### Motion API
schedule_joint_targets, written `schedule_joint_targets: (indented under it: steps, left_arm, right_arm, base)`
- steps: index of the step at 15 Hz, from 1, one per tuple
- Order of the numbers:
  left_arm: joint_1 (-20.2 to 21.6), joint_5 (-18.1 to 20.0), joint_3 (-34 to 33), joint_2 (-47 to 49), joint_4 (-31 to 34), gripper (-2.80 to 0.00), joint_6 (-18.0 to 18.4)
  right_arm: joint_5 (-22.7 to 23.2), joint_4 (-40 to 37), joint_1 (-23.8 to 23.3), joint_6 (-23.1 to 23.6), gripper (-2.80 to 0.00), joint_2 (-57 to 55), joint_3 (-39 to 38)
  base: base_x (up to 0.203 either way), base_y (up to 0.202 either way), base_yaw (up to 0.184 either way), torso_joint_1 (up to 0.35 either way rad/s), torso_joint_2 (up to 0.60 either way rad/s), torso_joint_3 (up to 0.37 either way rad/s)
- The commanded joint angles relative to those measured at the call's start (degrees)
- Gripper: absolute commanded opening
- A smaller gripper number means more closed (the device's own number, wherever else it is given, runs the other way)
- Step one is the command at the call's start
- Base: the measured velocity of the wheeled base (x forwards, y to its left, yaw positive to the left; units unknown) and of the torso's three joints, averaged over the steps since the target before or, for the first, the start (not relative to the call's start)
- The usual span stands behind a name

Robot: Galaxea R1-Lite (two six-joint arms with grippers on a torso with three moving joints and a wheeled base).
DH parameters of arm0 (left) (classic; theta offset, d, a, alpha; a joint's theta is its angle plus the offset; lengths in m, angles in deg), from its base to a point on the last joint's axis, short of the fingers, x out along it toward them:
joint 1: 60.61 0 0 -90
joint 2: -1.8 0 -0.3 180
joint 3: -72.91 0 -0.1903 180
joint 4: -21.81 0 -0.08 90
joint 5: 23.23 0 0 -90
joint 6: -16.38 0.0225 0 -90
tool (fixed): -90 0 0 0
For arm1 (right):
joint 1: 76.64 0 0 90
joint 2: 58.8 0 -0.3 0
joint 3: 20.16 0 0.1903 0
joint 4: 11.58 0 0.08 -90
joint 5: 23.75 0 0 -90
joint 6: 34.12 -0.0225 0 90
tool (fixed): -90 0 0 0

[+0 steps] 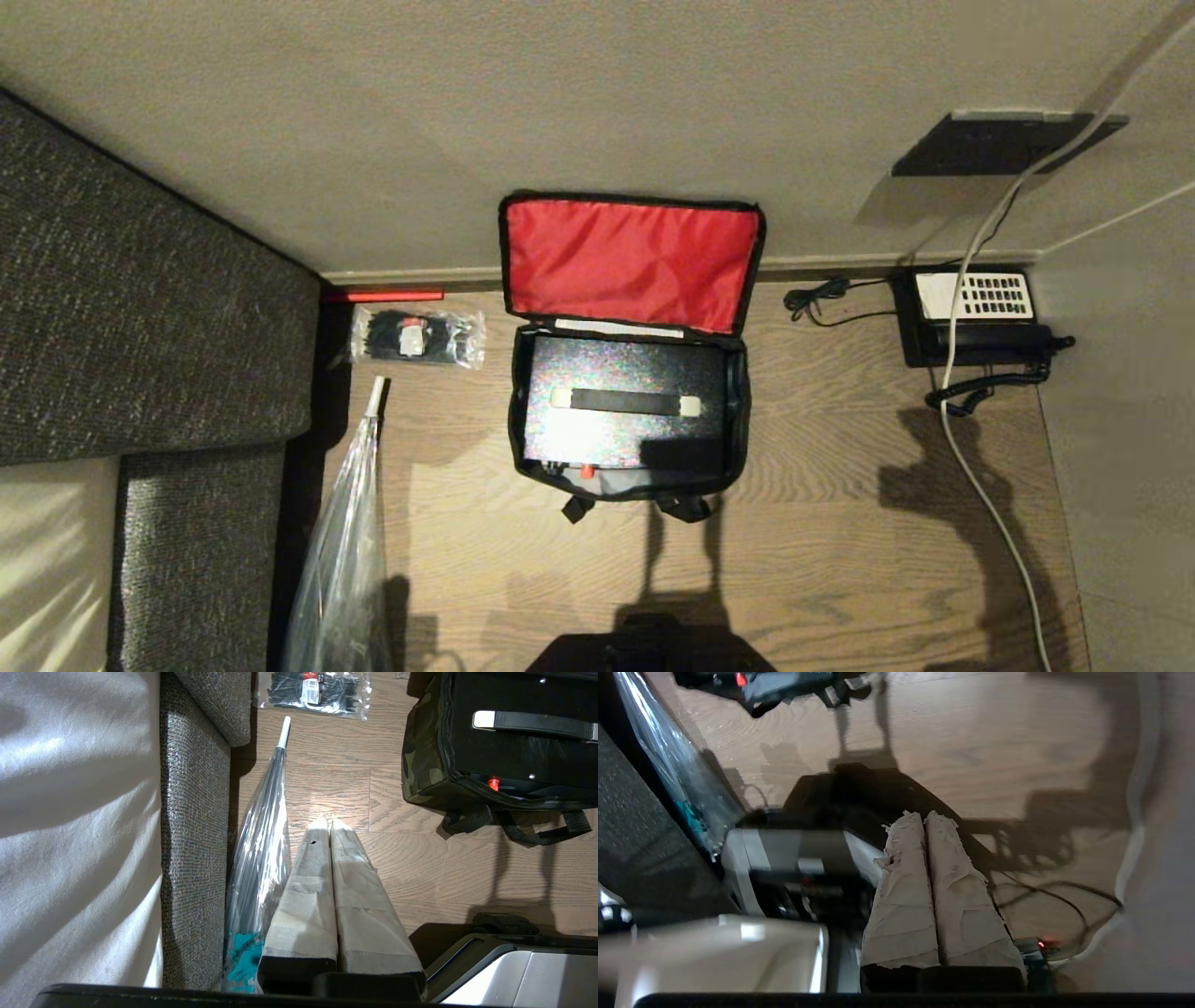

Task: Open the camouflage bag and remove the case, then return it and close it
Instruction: Grip the handle

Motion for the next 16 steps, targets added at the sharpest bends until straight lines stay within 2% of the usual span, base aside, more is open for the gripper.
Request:
schedule_joint_targets:
  steps: [1, 3, 5, 6, 8, 12, 14, 15, 16]
  left_arm:
    - [0.0, 0.0, -0.2, -0.1, 0.0, -2.8, 0.0]
    - [0.0, 0.0, -0.2, -0.1, 0.0, -2.8, 0.0]
    - [0.0, 0.0, -0.2, -0.1, 0.0, -2.8, 0.0]
    - [0.0, 0.0, -0.2, -0.1, 0.0, -2.8, 0.0]
    - [0.0, 0.0, -0.2, -0.1, 0.0, -2.8, 0.0]
    - [0.0, 0.0, -0.2, -0.1, 0.0, -2.8, 0.0]
    - [0.0, 0.0, -0.2, -0.1, 0.0, -2.8, 0.0]
    - [0.0, 0.0, -0.2, -0.1, 0.0, -2.8, 0.0]
    - [0.0, 0.0, -0.2, -0.1, 0.0, -2.8, 0.0]
  right_arm:
    - [0.5, 26.7, 4.2, -1.4, -2.8, -21.3, -7.1]
    - [1.3, 43.9, 9.9, -4.6, -2.8, -30.3, -16.9]
    - [1.5, 56.4, 14.8, -6.8, -2.8, -38.1, -17.9]
    - [1.5, 60.0, 16.9, -7.4, -2.8, -40.8, -16.5]
    - [0.3, 63.0, 21.3, -8.0, -2.8, -44.7, -11.8]
    - [-11.1, 65.7, 30.4, -8.3, -2.8, -51.9, -7.5]
    - [-13.8, 67.6, 33.7, -10.2, -2.8, -54.0, -6.8]
    - [-14.3, 68.1, 34.7, -12.3, 0.0, -55.1, -6.7]
    - [-15.4, 68.1, 35.6, -13.2, 0.0, -56.5, -6.4]
  base:
    - [0.0, 0.0, 0.0, 0.0, 0.0, 0.0]
    - [0.0, 0.0, 0.0, 0.0, 0.0, 0.0]
    - [0.0, 0.0, 0.0, 0.0, 0.0, 0.0]
    - [0.0, 0.0, 0.0, 0.0, 0.0, 0.0]
    - [0.0, 0.0, 0.0, 0.0, 0.0, 0.0]
    - [0.0, 0.0, 0.0, 0.0, 0.0, 0.0]
    - [0.0, 0.0, 0.0, 0.0, 0.0, 0.0]
    - [0.0, 0.0, 0.0, 0.0, 0.0, 0.0]
    - [0.0, 0.0, 0.0, 0.0, 0.0, 0.0]
